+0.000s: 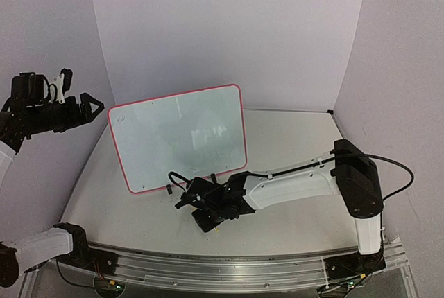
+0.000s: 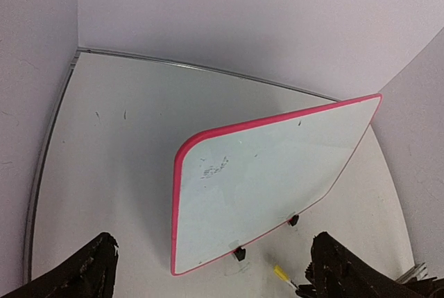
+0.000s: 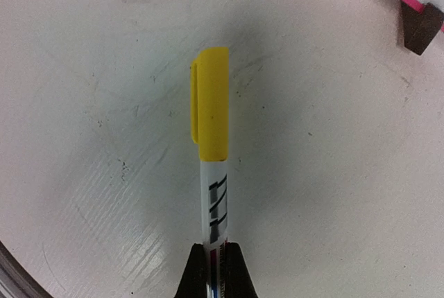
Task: Write a sentence on the whiteboard
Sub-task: Open the whiteboard marker at the center of the board, then pass from the right arm to the left
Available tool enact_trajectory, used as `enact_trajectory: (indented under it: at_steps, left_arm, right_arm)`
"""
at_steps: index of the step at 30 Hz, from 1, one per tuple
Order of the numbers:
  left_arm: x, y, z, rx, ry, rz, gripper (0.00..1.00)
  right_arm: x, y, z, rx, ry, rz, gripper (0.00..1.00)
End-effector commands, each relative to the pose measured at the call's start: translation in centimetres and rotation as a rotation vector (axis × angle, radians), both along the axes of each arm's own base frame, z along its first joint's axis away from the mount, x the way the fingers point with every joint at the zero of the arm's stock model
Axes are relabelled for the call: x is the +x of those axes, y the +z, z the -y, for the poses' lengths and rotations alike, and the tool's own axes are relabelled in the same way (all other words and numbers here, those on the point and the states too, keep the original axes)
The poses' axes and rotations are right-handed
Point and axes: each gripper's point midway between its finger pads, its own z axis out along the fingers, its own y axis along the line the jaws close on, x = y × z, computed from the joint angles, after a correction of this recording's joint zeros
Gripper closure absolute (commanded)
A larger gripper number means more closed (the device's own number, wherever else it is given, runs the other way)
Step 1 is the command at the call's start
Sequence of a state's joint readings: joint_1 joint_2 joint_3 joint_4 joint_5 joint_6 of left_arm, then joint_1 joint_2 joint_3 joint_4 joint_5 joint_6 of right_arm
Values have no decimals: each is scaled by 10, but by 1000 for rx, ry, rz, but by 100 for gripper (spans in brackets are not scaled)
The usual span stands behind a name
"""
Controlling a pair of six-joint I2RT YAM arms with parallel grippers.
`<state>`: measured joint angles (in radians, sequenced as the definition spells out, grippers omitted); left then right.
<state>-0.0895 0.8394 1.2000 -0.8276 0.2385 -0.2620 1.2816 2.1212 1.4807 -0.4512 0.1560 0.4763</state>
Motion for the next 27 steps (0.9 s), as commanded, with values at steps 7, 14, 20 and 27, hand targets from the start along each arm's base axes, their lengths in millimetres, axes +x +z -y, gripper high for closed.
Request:
enact_trajectory:
  at_steps: [7, 14, 20, 27]
  left_arm:
    - [-27, 16, 51, -263, -242, -94, 6]
    - [-37, 4, 70, -386, -330, -161, 7]
    - [-33, -4, 86, -403, -363, -190, 7]
    - [-28, -16, 145, -352, -477, -217, 7]
  right_arm:
    - [24, 176, -5, 270, 38, 236, 100]
    - [22, 225, -31, 365, 140, 268, 100]
    - [16, 247, -45, 429, 198, 269, 100]
    - [15, 253, -49, 450, 208, 265, 100]
